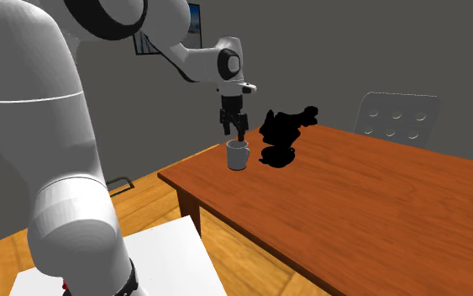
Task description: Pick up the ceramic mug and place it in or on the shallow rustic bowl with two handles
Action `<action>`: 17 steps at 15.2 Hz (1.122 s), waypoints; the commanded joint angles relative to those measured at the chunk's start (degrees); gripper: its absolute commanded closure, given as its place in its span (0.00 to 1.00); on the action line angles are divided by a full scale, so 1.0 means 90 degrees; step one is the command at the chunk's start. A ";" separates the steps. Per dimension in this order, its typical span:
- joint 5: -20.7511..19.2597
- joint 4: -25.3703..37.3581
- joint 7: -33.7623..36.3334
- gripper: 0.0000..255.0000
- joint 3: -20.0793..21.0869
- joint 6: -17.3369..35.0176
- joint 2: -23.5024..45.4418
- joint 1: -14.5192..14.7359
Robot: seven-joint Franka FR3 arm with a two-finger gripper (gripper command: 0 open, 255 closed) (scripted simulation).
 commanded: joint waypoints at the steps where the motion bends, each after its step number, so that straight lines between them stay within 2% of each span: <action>1: -0.0219 0.0414 0.0277 0.00 0.0098 0.0009 0.0517 0.0133; 4: -0.0529 0.1041 0.0602 0.00 0.0156 -0.0030 0.1234 0.0376; 11: -0.0699 0.0734 0.0713 0.00 0.0087 0.0494 0.1483 0.0400; 17: -0.0715 0.0712 0.0724 0.00 0.0081 0.0536 0.1506 0.0402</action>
